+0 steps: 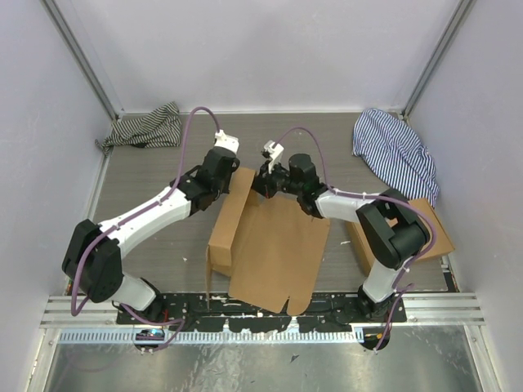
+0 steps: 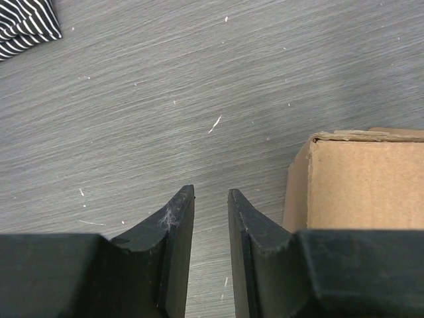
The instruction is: Fold the paper box
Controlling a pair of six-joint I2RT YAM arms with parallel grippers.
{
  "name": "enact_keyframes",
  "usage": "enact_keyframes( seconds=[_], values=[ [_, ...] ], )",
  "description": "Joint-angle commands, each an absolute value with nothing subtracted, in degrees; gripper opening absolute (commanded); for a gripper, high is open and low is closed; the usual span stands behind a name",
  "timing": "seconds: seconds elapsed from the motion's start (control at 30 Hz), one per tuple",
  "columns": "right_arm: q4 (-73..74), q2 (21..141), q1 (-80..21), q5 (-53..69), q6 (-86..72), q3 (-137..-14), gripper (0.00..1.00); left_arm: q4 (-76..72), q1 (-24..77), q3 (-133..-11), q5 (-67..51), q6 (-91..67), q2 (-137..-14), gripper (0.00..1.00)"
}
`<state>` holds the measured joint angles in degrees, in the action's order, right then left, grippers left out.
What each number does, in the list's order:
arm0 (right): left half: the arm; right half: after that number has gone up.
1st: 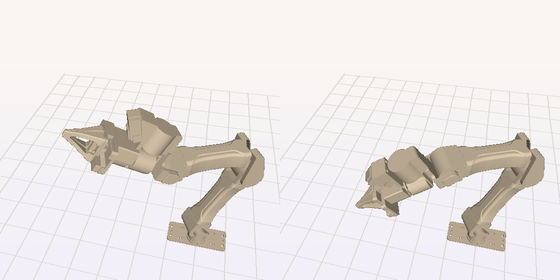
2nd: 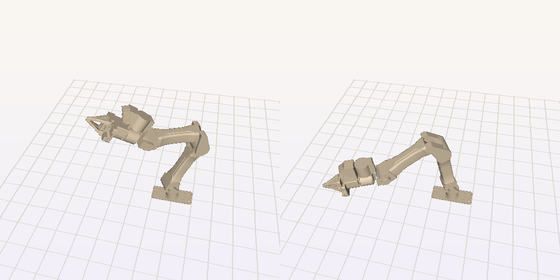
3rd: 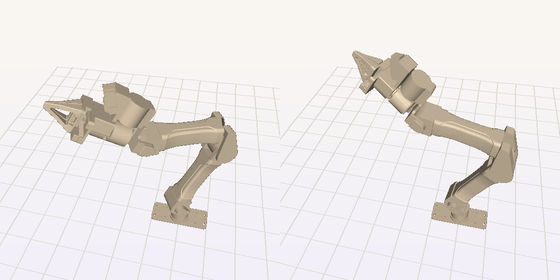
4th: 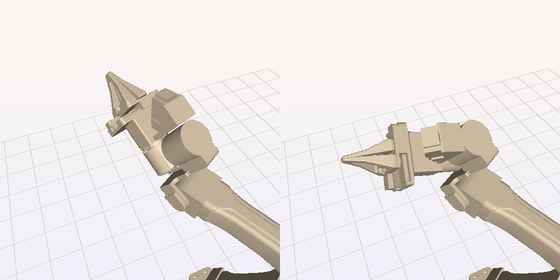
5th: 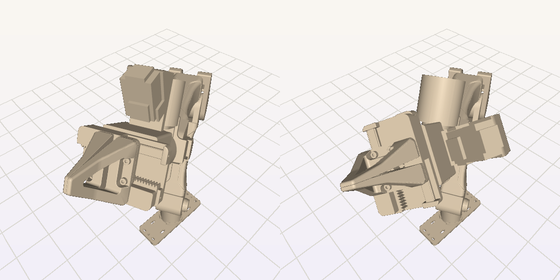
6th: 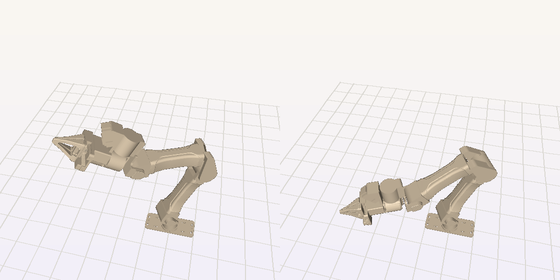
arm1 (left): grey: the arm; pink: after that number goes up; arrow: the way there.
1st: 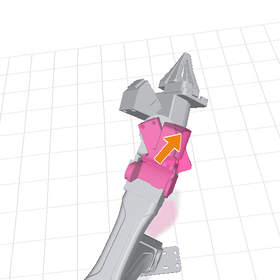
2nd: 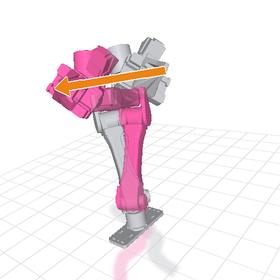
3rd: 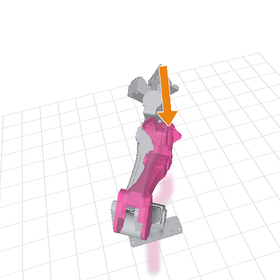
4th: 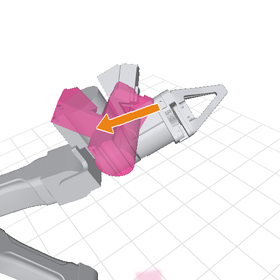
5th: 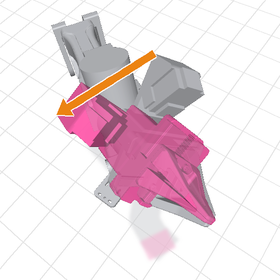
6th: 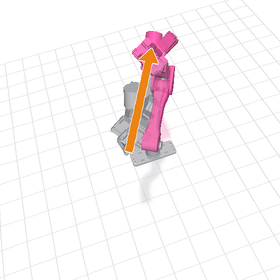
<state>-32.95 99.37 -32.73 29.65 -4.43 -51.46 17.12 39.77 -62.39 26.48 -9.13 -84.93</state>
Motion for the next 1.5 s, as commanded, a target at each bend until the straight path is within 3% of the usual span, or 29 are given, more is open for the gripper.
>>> enact_keyframes(
  seconds=[0.0, 0.3, 0.6, 0.7, 0.87, 0.97, 1.33, 1.4, 1.47],
  values=[
    [-30.69, 98.44, -34.88, 20.35, -4.73, -52.93, 0.01, 20.44, 40.49, -64.19, 26.53, -10.05, -85.49, 0.34],
    [-19.28, 93.18, -35.68, -1.91, -11.25, -53.42, 0.01, 23.73, 40.58, -62.27, 29.19, -12.65, -84.17, 0.32],
    [-15.64, 89.6, -35.24, -8.06, -11.05, -52.28, 0.01, 20.64, 39.69, -62.05, 26.89, -11.35, -82.88, 0.37],
    [-16.8, 89.21, -35.14, -6.8, -11.16, -50.73, 0.08, 20.73, 39.67, -63.0, 25.71, -11.49, -83.95, 0.37],
    [-19.65, 89.2, -35.07, -3.96, -9.29, -48.65, 0.33, 19.87, 39.68, -62.96, 23.22, -10.89, -84.08, 0.36],
    [-21.05, 90.53, -34.49, -2.59, -8.24, -48.57, 0.37, 19.28, 39.67, -62.48, 22.1, -10.67, -83.73, 0.36],
    [-31.71, 96.07, -32.69, 8.42, -4.3, -47.65, 0.37, 18.53, 39.72, -62.17, 19.35, -10.12, -84.32, 0.36],
    [-32.03, 96.71, -32.65, 8.6, -3.55, -48.0, 0.34, 18.67, 39.64, -62.32, 19.17, -10.19, -84.54, 0.36],
    [-31.96, 97.16, -32.69, 8.23, -3.19, -48.15, 0.25, 18.68, 39.69, -62.27, 19.12, -10.06, -84.65, 0.36]
  ],
)
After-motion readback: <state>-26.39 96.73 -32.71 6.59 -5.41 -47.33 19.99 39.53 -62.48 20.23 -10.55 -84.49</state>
